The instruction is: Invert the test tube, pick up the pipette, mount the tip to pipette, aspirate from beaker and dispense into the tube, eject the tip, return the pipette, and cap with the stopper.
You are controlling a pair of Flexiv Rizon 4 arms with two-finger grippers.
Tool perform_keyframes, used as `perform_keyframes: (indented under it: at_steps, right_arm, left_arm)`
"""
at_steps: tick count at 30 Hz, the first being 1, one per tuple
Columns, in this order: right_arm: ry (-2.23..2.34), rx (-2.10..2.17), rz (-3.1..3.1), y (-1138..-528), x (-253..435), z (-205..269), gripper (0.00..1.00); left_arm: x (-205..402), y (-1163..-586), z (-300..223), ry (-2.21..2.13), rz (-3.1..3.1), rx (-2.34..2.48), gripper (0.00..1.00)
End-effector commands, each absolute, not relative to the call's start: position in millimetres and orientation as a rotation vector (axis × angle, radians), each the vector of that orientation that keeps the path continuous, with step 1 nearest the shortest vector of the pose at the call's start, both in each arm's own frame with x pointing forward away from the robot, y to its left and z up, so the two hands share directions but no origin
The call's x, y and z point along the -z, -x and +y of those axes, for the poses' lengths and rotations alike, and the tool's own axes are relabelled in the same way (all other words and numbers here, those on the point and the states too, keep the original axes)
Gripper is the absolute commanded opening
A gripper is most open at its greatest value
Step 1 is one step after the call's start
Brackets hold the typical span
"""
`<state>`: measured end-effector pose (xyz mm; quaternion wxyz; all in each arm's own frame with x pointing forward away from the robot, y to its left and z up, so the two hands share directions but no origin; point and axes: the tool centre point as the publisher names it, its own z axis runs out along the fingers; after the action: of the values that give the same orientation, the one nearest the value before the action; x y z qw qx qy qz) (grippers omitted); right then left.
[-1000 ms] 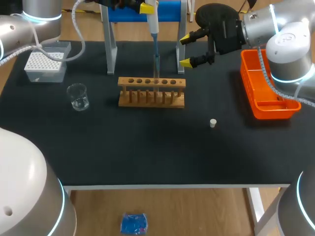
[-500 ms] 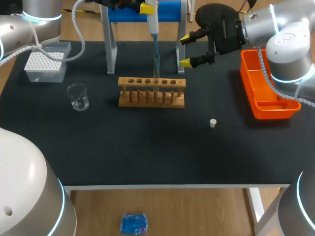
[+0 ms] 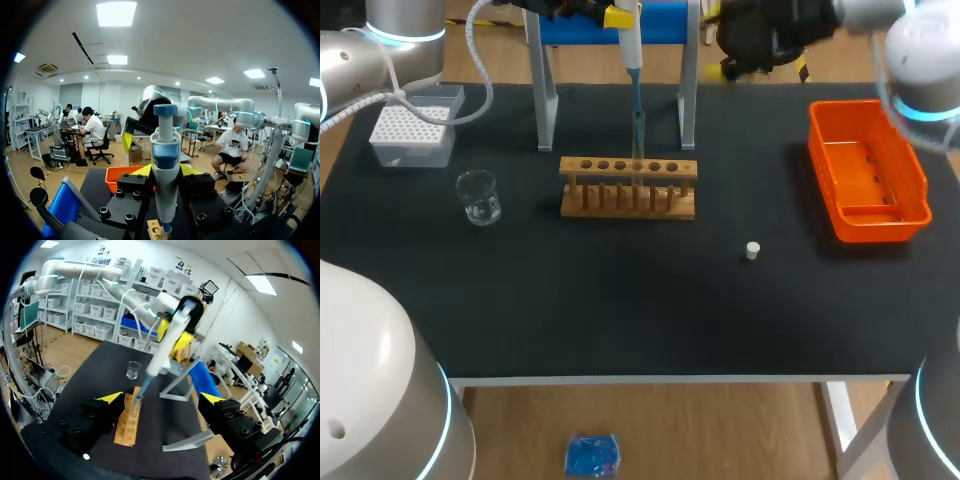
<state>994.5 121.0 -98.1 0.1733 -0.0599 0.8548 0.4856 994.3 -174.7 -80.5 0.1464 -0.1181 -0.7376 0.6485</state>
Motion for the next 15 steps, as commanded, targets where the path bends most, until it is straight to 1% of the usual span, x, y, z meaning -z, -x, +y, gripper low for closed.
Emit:
perform_keyframes:
  at_steps: [1,7,12,15]
  right_arm:
    - [0.035,-1.217,2.489,-986,19,97,1.0]
    - [-0.009,-1.303,2.426,-981,-32,104,1.0]
    - [0.054,-1.328,2.429,-967,-40,119,1.0]
    - [0.054,-1.328,2.429,-967,-40,119,1.0]
  left_arm:
    - [80,-996,-175,0.344,-2.122,-1.864,0.0]
    - [80,-996,-175,0.344,-2.122,-1.864,0.0]
    - [80,-996,-175,0.344,-2.122,-1.864,0.0]
    - [80,-996,-175,0.344,-2.122,-1.864,0.0]
